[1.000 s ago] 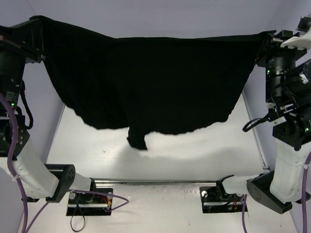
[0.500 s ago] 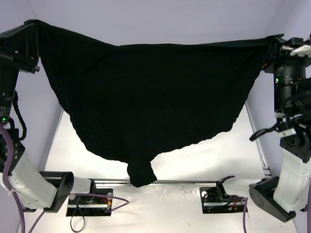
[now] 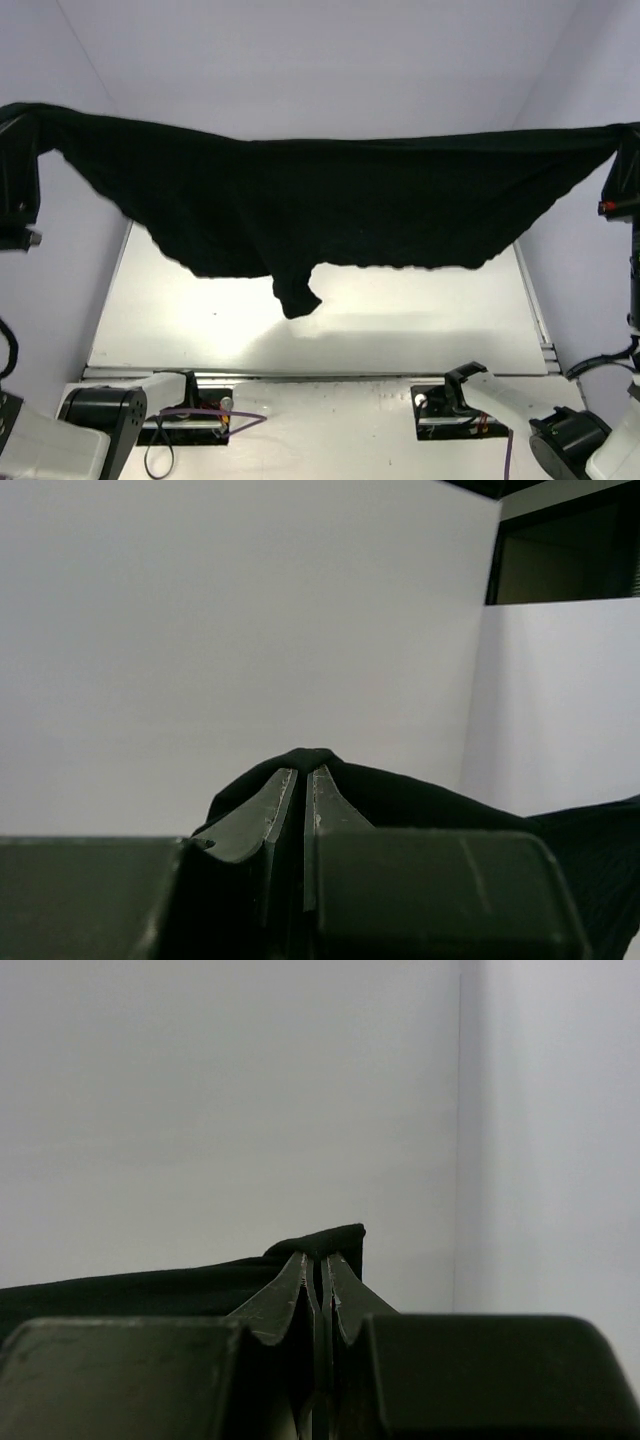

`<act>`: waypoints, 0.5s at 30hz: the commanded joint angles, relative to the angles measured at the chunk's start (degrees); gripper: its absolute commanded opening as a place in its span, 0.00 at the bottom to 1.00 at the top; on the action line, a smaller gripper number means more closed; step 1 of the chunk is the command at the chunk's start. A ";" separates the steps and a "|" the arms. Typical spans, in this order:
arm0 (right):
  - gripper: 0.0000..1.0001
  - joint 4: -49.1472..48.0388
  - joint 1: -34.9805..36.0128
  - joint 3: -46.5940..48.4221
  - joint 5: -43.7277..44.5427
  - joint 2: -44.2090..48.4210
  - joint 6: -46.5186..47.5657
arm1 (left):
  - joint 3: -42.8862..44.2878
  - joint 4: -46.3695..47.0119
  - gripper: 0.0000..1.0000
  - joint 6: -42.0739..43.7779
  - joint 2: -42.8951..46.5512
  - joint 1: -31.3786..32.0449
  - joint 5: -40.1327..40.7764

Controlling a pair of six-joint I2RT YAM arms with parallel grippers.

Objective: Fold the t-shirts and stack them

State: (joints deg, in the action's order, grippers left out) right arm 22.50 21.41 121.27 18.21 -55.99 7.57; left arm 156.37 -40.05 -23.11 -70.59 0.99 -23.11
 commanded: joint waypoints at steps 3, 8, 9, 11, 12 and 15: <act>0.00 -5.10 -0.23 0.57 0.18 -0.02 0.95 | 1.32 6.74 0.00 0.82 -0.07 0.79 -0.15; 0.00 -5.10 -0.31 -0.27 -0.25 -0.91 0.76 | -1.29 6.87 0.00 0.98 -0.27 0.85 0.00; 0.00 -5.10 -0.31 -0.73 -0.15 -1.07 0.71 | -2.27 7.02 0.00 1.03 -0.38 0.85 0.06; 0.00 -5.10 -0.23 -2.20 0.17 -1.50 0.31 | -5.22 7.46 0.00 0.97 -0.53 0.86 0.08; 0.00 -5.10 -0.16 -2.80 0.37 -1.77 -0.28 | -6.29 7.86 0.00 0.97 -0.85 0.92 0.08; 0.00 -5.10 -0.20 -7.96 1.84 -2.81 -1.92 | -14.67 9.27 0.00 0.88 -1.68 0.94 0.38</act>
State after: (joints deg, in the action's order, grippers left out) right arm 22.11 21.41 118.24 17.06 -55.27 7.20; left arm 149.79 -37.20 -22.99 -69.10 1.72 -24.82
